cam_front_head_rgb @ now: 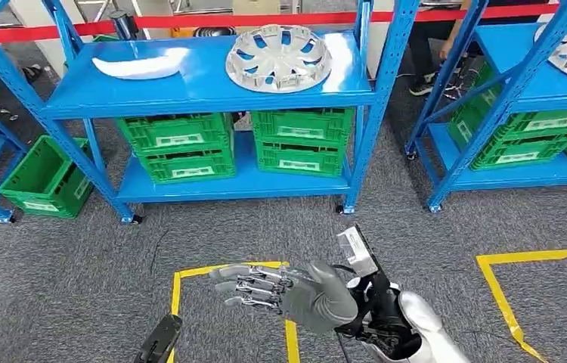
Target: Take the parts from the cabinet and place them on the table.
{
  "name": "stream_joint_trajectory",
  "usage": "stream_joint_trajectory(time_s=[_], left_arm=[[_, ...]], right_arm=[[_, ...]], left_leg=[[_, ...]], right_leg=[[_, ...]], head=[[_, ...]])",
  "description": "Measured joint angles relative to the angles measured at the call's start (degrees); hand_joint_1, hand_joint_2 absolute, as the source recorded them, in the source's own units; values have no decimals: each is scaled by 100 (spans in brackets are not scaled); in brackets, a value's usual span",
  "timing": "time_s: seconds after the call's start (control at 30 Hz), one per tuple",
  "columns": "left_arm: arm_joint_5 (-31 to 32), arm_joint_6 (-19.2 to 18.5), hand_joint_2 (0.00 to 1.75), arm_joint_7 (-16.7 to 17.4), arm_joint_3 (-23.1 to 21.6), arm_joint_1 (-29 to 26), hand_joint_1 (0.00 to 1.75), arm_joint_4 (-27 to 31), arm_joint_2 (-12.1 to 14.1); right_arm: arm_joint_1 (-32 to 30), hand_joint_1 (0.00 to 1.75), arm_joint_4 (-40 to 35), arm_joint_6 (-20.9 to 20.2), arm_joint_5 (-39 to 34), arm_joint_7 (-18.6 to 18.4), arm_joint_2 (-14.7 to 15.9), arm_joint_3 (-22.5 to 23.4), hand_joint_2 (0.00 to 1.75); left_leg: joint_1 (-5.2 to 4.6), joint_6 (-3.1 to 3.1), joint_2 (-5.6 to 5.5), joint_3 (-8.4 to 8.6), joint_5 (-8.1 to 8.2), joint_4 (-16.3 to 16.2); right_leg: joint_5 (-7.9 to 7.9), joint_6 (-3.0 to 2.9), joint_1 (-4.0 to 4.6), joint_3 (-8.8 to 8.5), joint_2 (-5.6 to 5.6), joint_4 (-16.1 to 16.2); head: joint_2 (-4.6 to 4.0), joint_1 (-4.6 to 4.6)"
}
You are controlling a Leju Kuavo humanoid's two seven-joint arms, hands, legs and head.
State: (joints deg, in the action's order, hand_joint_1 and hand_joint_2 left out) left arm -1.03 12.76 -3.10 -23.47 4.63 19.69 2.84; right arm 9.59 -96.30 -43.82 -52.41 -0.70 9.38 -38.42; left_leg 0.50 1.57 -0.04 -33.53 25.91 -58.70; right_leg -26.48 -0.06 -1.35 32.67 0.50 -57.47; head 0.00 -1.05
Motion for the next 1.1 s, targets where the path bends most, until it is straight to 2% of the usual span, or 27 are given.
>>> stream_joint_trajectory(time_s=[0.03, 0.07, 0.13, 0.17, 0.2, 0.27, 0.3, 0.33, 0.37, 0.4, 0.43, 0.47, 0.5, 0.53, 0.57, 0.63, 0.67, 0.73, 0.77, 0.8, 0.83, 0.87, 0.9, 0.93, 1.0, 1.03, 1.1], left_arm=[[11, -2, 0, 0, -2, 12, 0, 2, -2], [22, -4, 0, 0, -4, 16, 0, 9, -4], [24, -4, 0, 2, -7, 9, 0, 9, 0], [26, -4, 0, 2, -9, 10, 0, 13, -4], [26, -4, 0, 0, -9, 10, 0, 13, -4], [26, -4, 0, 2, -11, 17, 0, 13, -4], [26, -4, 0, 2, -11, 15, 0, 13, -4], [24, -7, 0, 2, -11, 10, 0, 13, -4], [22, -11, 0, 0, -11, 2, 0, 13, -9], [15, -11, 0, 0, -11, -3, 0, 13, -13], [15, -11, 0, 0, -11, -2, 0, 13, -15], [15, -11, 0, 0, -11, -1, 0, 13, -24], [15, -13, 0, 0, -13, -4, 0, 13, -26], [13, -20, 0, 0, -13, 0, 0, 13, -33], [15, -22, 0, 0, -13, 13, 0, 13, -31], [15, -37, 0, 0, -13, 1, 0, 13, -31], [15, -39, 0, 0, -15, 10, 0, 13, -31], [18, -37, 0, -2, -20, 29, 0, 22, -42], [15, -37, 0, 0, -17, 29, 0, 22, -35], [15, -39, 0, 2, -20, 18, 0, 22, -28], [15, -44, 0, 2, -20, 5, 0, 20, -26], [16, -57, 0, 2, -20, 1, 0, 22, -28], [15, -57, 0, 2, -22, 2, 0, 22, -31], [18, -59, 0, 2, -26, 3, 0, 22, -28], [18, -61, 0, 2, -28, -1, 0, 20, -20], [18, -63, 0, 0, -28, -7, 0, 7, 2], [15, -72, 0, 7, -37, -11, 0, 11, 15]], right_arm=[[18, 0, 0, -22, 20, 9, -9, 2, 0], [22, 0, 0, -50, 39, 13, -17, 0, 0], [18, 0, 0, -74, 44, 15, -20, 0, 0], [42, 0, -2, -79, 48, 18, -18, 2, 0], [50, 0, -2, -81, 46, 20, -18, 4, 0], [77, 0, -4, -96, 44, 22, -15, 4, 0], [60, 0, -4, -96, 46, 22, -13, 4, 0], [48, 0, -4, -96, 46, 22, -7, 4, 0], [45, 0, -4, -98, 48, 22, -4, 4, 0], [47, 0, -4, -98, 48, 22, -4, 4, 0], [49, 0, -4, -98, 48, 22, -4, 7, 0], [49, 0, -4, -98, 48, 22, -4, 7, 0], [49, 0, -4, -101, 46, 22, -4, 7, 0], [43, 0, 0, -112, 42, 22, 2, 9, 0], [54, 0, 0, -116, 44, 22, 2, 7, 0], [48, 0, 0, -120, 42, 26, 11, 18, 0], [46, 0, -2, -125, 42, 29, 4, 15, 0], [57, 0, -2, -131, 37, 31, -13, 13, 0], [59, 0, -2, -131, 35, 33, -20, 13, 0], [42, 0, -2, -131, 37, 35, -18, 11, 0], [33, 0, -2, -131, 35, 35, -11, 11, 0], [29, 0, 0, -133, 35, 35, -11, 9, 0], [28, 0, 0, -136, 35, 35, -11, 9, 0], [28, 0, 0, -140, 35, 35, -13, 9, 0], [30, 0, 0, -162, 35, 35, -22, 9, 0], [37, 0, 2, -173, 31, 37, -22, 7, 0], [29, 0, 2, -186, 35, 39, -33, 7, 0]], left_leg=[[-43, 31, 12, 52, 104, 120], [-61, 55, 8, 41, 118, 117], [-73, 142, 1, 85, 120, 208], [-20, 179, -11, 230, 70, 257], [-23, 181, -9, 272, 73, 274], [-30, 216, -6, 307, 91, 273], [-41, 229, -7, 314, 113, 271], [-49, 232, -12, 330, 139, 270], [-51, 228, -20, 364, 170, 270], [-51, 219, -34, 418, 213, 270], [-50, 207, -42, 483, 261, 270], [-49, 185, -47, 572, 327, 271], [-50, 160, -49, 620, 387, 276], [-71, 122, -55, 690, 435, 257], [-71, 73, -53, 635, 472, 281], [-70, 22, -36, 705, 458, 240], [-69, 12, -33, 713, 462, 190], [-38, -49, -27, 332, 424, -455], [-16, -100, -24, 2, 547, -940], [1, -141, -23, -281, 768, -1308], [14, -169, -22, -525, 998, -1571], [22, -180, -15, -673, 1086, -1621], [23, -174, -4, -708, 1019, -1461], [22, -155, -3, -652, 817, -1136], [0, -56, -3, -439, 31, -239], [-49, 18, -13, -434, -437, 102], [-86, 57, -7, -325, -312, 126]], right_leg=[[-17, 39, 61, 23, 6, -6], [-9, 77, 39, 28, 5, 26], [113, 209, 45, -8, -3, -54], [42, 201, 39, 33, -10, -79], [-22, 209, 40, 52, -16, -199], [-297, 154, 32, 464, -17, -938], [-460, 150, 32, 784, -17, -1445], [-542, 155, 34, 1030, -17, -1788], [-501, 208, 33, 1135, -18, -1829], [-351, 274, 33, 1079, -18, -1585], [-123, 350, 32, 908, -20, -1137], [170, 373, 33, 659, -27, -507], [431, 350, 38, 485, -49, -19], [356, 203, 69, 493, -62, -14], [276, 92, 103, 439, -59, -7], [318, -4, 100, 407, -40, 32], [306, -34, 51, 314, -20, 42], [234, -132, 22, 187, -19, 80], [177, -135, 23, 147, -15, 80], [125, -138, 25, 102, -10, 80], [70, -138, 27, 41, 3, 79], [11, -131, 28, -34, 18, 79], [-54, -121, 31, -125, 27, 79], [-123, -112, 34, -226, 31, 80], [-266, -91, 50, -425, 30, 90], [-329, -64, 71, -478, 35, 79], [-410, 21, 67, -520, 69, 196]], head=[[0, 2], [0, -6], [0, -2], [0, -4], [0, 26], [0, 46], [0, 44], [0, 46], [0, 44], [0, 44], [0, 48], [0, 48], [0, 50], [0, 35], [0, 35], [0, 33], [0, 24], [0, 15], [0, 18], [0, 13], [0, 15], [0, 13], [0, 13], [0, 13], [0, 13], [0, 26], [0, 20]])
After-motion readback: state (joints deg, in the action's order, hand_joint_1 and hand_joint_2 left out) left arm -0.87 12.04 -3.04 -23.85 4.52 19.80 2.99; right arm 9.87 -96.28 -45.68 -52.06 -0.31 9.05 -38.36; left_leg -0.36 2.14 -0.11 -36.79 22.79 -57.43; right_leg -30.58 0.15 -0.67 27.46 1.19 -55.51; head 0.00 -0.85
